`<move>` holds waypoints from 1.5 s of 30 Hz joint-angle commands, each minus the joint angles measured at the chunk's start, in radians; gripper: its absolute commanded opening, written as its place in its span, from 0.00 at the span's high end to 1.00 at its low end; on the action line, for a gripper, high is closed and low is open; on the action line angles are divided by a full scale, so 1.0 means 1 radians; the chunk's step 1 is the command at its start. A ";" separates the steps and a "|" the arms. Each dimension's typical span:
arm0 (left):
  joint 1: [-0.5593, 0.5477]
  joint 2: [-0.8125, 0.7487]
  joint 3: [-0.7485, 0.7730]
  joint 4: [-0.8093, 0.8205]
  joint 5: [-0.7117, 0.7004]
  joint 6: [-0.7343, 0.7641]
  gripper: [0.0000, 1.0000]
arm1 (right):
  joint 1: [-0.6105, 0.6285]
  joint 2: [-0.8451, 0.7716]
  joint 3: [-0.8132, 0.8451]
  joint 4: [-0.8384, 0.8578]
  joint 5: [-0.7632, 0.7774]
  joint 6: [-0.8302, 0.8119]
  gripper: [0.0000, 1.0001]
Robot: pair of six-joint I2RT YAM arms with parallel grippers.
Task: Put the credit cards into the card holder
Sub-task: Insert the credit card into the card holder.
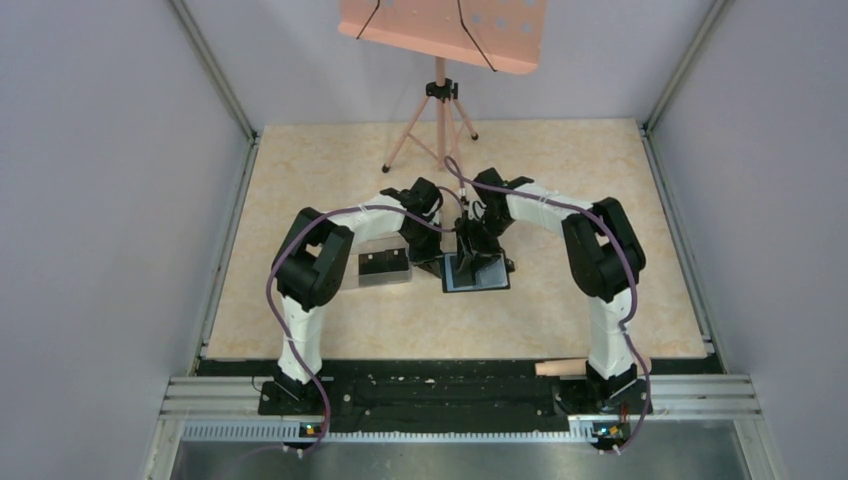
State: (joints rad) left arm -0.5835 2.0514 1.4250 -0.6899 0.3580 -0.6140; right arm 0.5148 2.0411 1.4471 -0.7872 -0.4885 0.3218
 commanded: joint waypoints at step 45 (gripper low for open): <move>0.142 -0.545 -0.276 0.442 0.053 -0.063 0.56 | 0.016 -0.081 0.104 -0.098 0.144 -0.063 0.36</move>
State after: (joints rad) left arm -0.5037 1.5963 1.2549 -0.4358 0.3222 -0.5900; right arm 0.5220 2.0281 1.5043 -0.8577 -0.3843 0.2787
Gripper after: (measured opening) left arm 0.434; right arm 0.639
